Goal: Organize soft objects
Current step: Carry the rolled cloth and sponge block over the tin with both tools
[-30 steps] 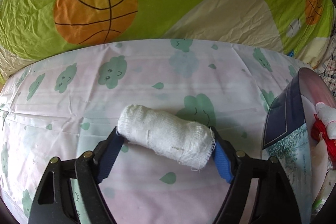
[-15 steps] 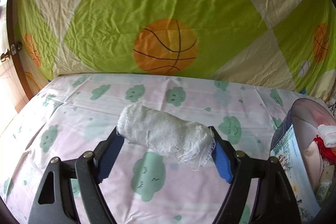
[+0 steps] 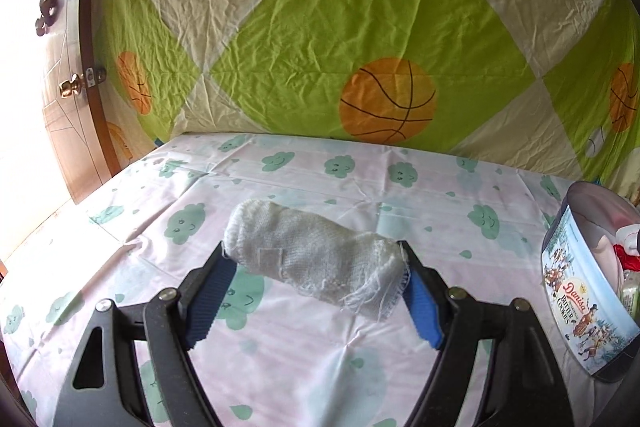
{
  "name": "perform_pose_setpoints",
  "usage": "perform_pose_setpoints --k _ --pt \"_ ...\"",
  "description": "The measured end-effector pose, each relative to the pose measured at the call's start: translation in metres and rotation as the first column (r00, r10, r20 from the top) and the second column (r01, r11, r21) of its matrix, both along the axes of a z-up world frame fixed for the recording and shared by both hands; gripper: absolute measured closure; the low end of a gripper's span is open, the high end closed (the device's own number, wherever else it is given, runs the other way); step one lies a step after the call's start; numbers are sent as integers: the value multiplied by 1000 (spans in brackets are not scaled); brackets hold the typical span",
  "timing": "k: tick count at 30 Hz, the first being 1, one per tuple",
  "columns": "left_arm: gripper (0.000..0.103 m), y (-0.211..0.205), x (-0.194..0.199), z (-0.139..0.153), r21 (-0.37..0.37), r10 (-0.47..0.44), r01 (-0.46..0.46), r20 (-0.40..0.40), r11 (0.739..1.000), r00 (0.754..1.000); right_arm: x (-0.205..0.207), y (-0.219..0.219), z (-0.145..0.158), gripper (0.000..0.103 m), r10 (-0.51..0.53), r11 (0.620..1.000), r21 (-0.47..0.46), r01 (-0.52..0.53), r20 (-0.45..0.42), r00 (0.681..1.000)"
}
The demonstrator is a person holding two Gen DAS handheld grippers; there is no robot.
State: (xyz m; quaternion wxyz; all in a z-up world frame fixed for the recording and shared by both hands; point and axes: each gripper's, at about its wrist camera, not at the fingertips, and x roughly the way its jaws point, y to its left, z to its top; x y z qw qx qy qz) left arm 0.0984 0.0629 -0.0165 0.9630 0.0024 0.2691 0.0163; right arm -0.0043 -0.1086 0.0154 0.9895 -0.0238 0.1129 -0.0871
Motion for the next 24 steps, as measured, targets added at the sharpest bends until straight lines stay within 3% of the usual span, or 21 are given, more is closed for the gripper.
perform_pose_setpoints --k 9,24 --pt "24 7 -27 4 7 12 -13 32 1000 999 -16 22 -1 47 11 1000 -15 -12 -4 1000" --pt "24 1 -58 8 -3 -9 9 51 1000 999 -37 8 -4 47 -35 999 25 36 -27 999"
